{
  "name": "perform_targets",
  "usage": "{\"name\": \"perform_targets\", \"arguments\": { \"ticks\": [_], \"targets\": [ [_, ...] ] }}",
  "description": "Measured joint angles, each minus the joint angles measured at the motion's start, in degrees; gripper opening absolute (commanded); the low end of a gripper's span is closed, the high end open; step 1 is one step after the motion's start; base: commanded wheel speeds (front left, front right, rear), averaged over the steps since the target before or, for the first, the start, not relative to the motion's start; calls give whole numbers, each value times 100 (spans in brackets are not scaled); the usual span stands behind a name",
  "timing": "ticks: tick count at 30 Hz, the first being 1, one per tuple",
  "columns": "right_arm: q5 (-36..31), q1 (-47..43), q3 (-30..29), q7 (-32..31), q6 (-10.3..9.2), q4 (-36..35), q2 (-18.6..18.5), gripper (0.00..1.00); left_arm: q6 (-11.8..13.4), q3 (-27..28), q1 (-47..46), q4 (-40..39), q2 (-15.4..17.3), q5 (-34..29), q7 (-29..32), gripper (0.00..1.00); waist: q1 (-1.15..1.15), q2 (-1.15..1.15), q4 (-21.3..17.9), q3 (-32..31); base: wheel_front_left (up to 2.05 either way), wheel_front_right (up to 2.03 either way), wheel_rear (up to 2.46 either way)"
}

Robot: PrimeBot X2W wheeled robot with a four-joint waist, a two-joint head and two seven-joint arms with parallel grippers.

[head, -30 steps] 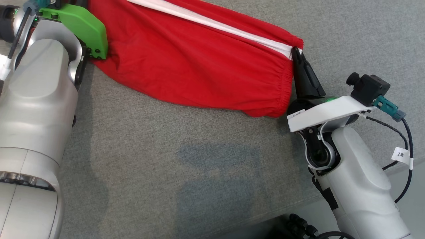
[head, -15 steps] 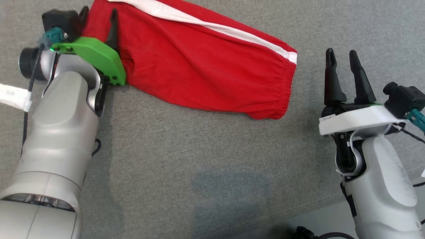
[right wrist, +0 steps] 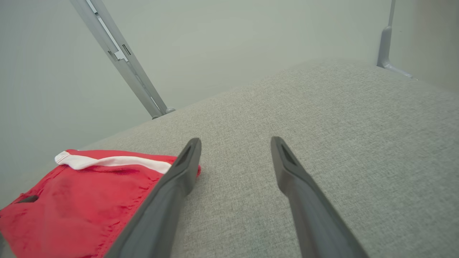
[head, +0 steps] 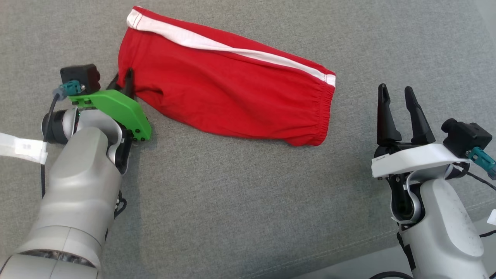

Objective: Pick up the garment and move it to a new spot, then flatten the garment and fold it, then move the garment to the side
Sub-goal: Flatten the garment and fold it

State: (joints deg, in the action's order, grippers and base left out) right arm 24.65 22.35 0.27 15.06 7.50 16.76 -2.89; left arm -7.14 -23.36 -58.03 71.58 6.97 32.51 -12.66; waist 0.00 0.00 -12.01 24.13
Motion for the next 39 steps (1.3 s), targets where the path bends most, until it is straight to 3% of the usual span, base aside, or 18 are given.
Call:
{"name": "perform_targets", "arguments": {
  "ticks": [12,19,27,28,29,30,31,35,39],
  "targets": [
    [2,-584,65,1,0,322,3,100,-24,274,1237,-291,-66,404,-235,0,0,0,40,-812,0,0,0],
    [-14,-1053,-41,0,0,500,4,100,278,613,2375,-1220,-133,230,-237,0,0,0,266,-1412,0,0,0],
    [-31,-1149,-52,0,0,543,3,100,514,1007,3155,-1937,-218,-94,-237,0,0,0,600,-1677,0,0,0],
    [-63,-1149,-48,0,0,542,3,100,538,1065,3223,-2026,-227,-134,-237,8,0,0,627,-1691,0,0,0],
    [-79,-1148,-41,0,0,542,4,100,564,1120,3300,-2121,-231,-194,-237,43,0,0,650,-1701,0,0,0],
    [-91,-1148,-38,0,0,542,5,100,567,1183,3379,-2203,-234,-277,-237,95,-1,0,668,-1707,0,0,0],
    [-116,-1147,-40,0,0,542,4,100,572,1236,3453,-2279,-243,-341,-238,100,-1,0,682,-1710,0,0,0],
    [-189,-1143,-19,0,0,533,3,100,639,1414,3646,-2559,-274,-539,-247,100,0,0,729,-1713,0,0,0],
    [-242,-1085,80,0,0,504,3,100,836,1488,3873,-3286,-266,-1312,-247,100,0,0,827,-1690,0,0,0]
  ]
}}
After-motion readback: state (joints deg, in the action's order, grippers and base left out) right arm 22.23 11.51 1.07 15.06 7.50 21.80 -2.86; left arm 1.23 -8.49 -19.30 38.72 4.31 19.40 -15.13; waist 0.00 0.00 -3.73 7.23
